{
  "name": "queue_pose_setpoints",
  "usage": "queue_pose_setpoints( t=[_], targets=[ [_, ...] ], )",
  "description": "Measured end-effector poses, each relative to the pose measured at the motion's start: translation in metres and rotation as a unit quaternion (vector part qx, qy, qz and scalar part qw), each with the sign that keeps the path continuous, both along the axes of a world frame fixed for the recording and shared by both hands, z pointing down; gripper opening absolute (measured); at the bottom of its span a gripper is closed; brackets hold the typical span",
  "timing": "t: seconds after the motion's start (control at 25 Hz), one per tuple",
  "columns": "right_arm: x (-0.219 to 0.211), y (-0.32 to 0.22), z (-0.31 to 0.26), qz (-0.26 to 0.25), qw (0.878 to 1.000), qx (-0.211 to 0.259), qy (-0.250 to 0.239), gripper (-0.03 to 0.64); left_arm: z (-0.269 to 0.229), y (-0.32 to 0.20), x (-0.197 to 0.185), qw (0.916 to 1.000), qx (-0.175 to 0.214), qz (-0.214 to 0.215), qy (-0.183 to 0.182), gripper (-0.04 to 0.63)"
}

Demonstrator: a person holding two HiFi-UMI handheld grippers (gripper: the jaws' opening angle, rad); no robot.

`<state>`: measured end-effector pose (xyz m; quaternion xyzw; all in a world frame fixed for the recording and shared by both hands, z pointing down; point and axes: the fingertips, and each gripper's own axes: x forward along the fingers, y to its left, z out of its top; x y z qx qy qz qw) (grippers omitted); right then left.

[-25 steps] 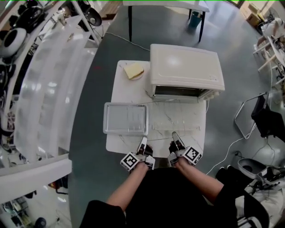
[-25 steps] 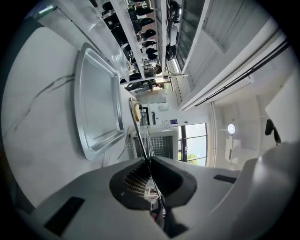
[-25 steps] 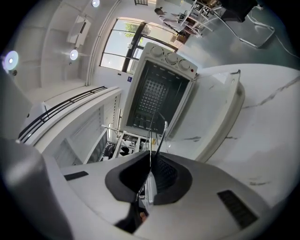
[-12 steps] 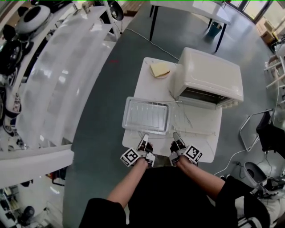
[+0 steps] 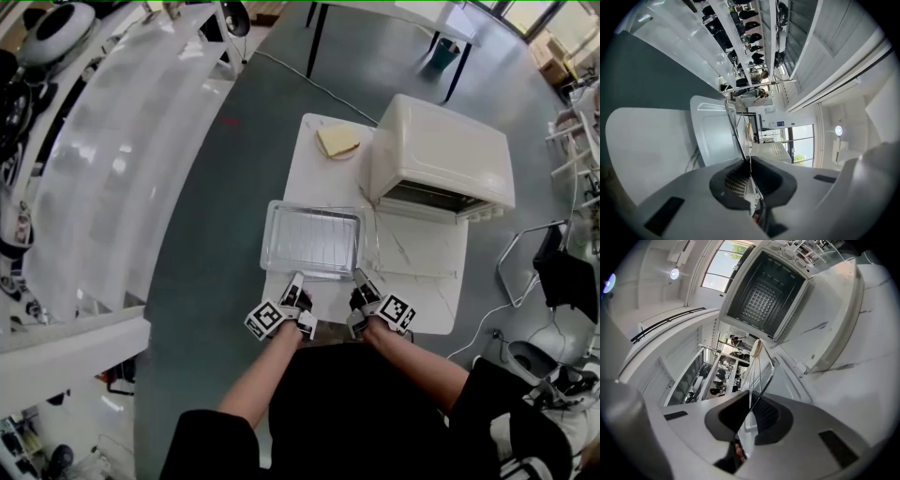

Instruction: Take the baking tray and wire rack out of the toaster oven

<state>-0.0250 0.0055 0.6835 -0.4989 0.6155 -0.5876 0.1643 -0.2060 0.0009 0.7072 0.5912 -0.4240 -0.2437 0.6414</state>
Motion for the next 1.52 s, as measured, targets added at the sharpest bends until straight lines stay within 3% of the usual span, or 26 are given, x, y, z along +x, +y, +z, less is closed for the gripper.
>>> queue_pose_setpoints(
  t=[0.36, 0.88, 1.24, 1.52],
  targets=[
    [-0.013, -0.008, 0.031, 0.021, 1.000, -0.011, -0.010, 0.040, 0.030, -0.016, -0.013, 0.9996, -0.022, 0.016, -0.004, 0.025],
    [-0.031, -0.001, 0.073, 0.028, 0.995, -0.080, -0.054, 0.043, 0.053, -0.026, -0.026, 0.9971, -0.040, 0.062, -0.019, 0.025],
    [-0.042, 0.000, 0.094, 0.011, 0.990, -0.123, -0.072, 0.049, 0.072, -0.027, -0.034, 0.9923, -0.093, 0.081, -0.013, 0.027],
    [-0.042, 0.001, 0.099, 0.026, 0.987, -0.142, -0.076, 0.054, 0.074, -0.026, -0.032, 0.9890, -0.108, 0.100, -0.010, 0.034]
  ],
)
